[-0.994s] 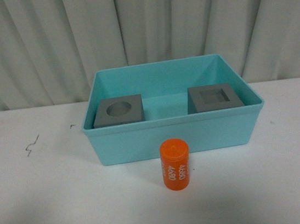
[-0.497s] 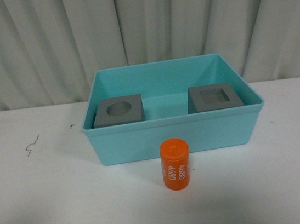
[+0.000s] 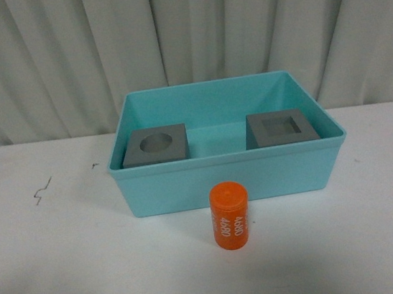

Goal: Place gray and orange parts in blue box

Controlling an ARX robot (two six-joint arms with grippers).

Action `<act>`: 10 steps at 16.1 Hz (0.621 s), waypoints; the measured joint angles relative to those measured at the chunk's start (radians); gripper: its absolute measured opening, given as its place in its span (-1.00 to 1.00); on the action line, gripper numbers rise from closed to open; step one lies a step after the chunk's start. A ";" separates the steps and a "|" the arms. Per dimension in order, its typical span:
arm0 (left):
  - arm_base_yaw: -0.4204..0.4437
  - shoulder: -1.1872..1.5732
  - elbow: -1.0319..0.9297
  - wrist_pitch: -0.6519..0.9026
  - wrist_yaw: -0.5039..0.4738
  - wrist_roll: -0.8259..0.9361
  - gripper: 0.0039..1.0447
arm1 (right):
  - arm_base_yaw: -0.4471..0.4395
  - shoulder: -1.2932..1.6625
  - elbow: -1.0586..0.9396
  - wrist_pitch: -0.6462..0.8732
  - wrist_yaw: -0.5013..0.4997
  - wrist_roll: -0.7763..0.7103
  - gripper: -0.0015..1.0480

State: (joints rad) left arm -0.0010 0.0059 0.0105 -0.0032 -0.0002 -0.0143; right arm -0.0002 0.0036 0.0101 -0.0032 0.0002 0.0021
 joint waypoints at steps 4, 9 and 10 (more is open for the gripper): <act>0.000 0.000 0.000 0.000 0.000 0.001 0.88 | 0.000 0.000 0.000 0.000 0.000 0.000 0.87; 0.000 0.000 0.000 0.000 0.000 0.000 0.88 | 0.074 0.451 0.157 0.197 0.006 0.070 0.87; 0.000 0.000 0.000 0.000 0.000 0.000 0.88 | 0.108 0.643 0.246 0.335 -0.001 0.100 0.87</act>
State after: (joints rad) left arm -0.0010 0.0059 0.0105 -0.0032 -0.0002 -0.0139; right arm 0.1074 0.6468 0.2565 0.3321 -0.0010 0.1020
